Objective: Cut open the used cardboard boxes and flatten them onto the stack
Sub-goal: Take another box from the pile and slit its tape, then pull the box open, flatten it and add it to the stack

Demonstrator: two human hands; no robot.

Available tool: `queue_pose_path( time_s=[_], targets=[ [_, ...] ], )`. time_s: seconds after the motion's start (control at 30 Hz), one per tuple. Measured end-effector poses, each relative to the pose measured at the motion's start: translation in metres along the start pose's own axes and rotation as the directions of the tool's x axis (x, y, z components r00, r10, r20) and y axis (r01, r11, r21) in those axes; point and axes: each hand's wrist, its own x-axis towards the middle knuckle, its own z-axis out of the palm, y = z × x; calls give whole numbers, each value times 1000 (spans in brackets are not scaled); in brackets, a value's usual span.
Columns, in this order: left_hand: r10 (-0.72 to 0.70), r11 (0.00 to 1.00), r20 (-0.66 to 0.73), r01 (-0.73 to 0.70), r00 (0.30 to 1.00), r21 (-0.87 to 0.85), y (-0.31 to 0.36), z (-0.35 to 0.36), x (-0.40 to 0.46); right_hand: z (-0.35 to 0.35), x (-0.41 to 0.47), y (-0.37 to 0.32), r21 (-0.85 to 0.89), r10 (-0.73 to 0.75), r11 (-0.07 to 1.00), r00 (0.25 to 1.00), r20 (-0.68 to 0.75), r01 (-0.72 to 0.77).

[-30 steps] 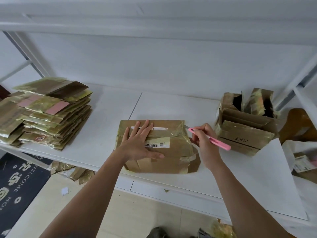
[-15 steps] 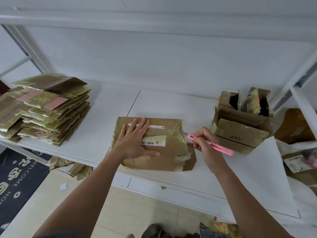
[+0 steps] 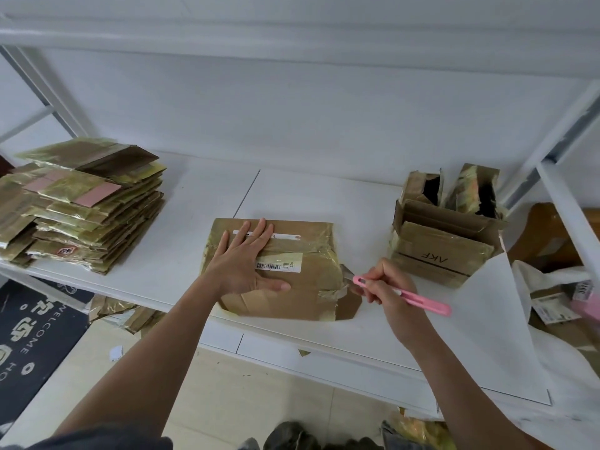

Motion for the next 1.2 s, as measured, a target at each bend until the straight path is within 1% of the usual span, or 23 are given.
queue_pose_path(
  time_s=[0.07, 0.1, 0.2, 0.23, 0.33, 0.4, 0.47, 0.5, 0.53, 0.6, 0.63, 0.7, 0.73, 0.77, 0.83, 0.87, 0.93, 1.0, 1.03, 1.07, 1.1, 1.13, 1.2],
  targets=[
    [2, 1000, -7, -2, 1000, -17, 0, 0, 0, -4, 1, -6, 7, -2, 1000, 1000, 0, 2],
    [4, 1000, -9, -4, 1000, -22, 0, 0, 0, -7, 2, -9, 13, -15, 1000, 1000, -25, 15],
    [9, 1000, -1, -9, 1000, -21, -2, 0, 0, -9, 6, -9, 32, -45, 998, 985, -164, 50],
    [12, 1000, 6, -12, 1000, -11, -3, 0, 0, -5, 7, -9, 20, -44, 999, 985, -165, 48],
    [33, 999, 0, -33, 999, 10, -3, 1, -1, 8, 5, -9, -13, -35, 999, 998, -48, 34],
    [33, 999, -17, -33, 999, -7, -4, -3, 0, 6, 3, -9, 6, -30, 1000, 998, -59, 31],
    [38, 999, -12, -38, 999, 2, -11, -13, 0, -3, 2, -7, -80, -57, 996, 986, -155, 45],
    [43, 999, -10, -42, 999, 24, -16, -19, 0, -9, 2, -5, -193, -85, 980, 976, -198, 46],
    [43, 998, -13, -42, 999, 49, -22, -25, 0, -16, 1, -1, -343, -133, 938, 968, -212, 54],
    [27, 992, -43, -22, 999, 121, -35, -37, -1, -27, 2, 10, -666, -215, 744, 963, -162, 54],
    [11, 981, -67, 2, 998, 193, -40, -40, -1, -31, 2, 16, -751, -189, 660, 970, -151, 12],
    [-24, 946, -109, 58, 994, 320, -47, -41, -3, -37, 4, 32, -801, -54, 589, 984, -169, -106],
    [-32, 943, -122, 71, 992, 325, -49, -38, -5, -37, 5, 40, -819, 22, 550, 983, -181, -163],
    [-36, 959, -131, 71, 991, 275, -50, -34, -7, -36, 7, 47, -843, 97, 490, 975, -201, -223],
    [-56, 995, -132, 66, 990, 74, -50, -27, -10, -34, 11, 58, -878, 228, 341, 935, -271, -338],
    [-69, 997, -133, 66, 989, -28, -50, -25, -11, -34, 13, 61, -882, 283, 285, 912, -298, -376],
    [-116, 963, -153, 73, 981, -261, -48, -24, -12, -32, 16, 64, -878, 366, 237, 876, -315, -415],
    [-215, 849, -197, 84, 957, -521, -46, -24, -15, -24, 21, 58, -864, 374, 262, 870, -321, -431],
    [-276, 794, -232, 85, 933, -601, -48, -23, -17, -17, 26, 50, -852, 333, 317, 890, -312, -417],
    [-338, 776, -271, 104, 901, -622, -49, -20, -18, -7, 32, 41, -836, 257, 403, 923, -286, -371],
    [-391, 783, -294, 147, 872, -604, -50, -17, -18, 5, 41, 29, -817, 145, 505, 960, -238, -278],
    [-425, 794, -293, 197, 856, -575, -50, -13, -18, 18, 50, 17, -794, 18, 588, 985, -174, -151],
    [-488, 786, -272, 282, 830, -549, -48, -8, -18, 48, 72, -9, -734, -167, 672, 986, -16, 101]
  ],
)
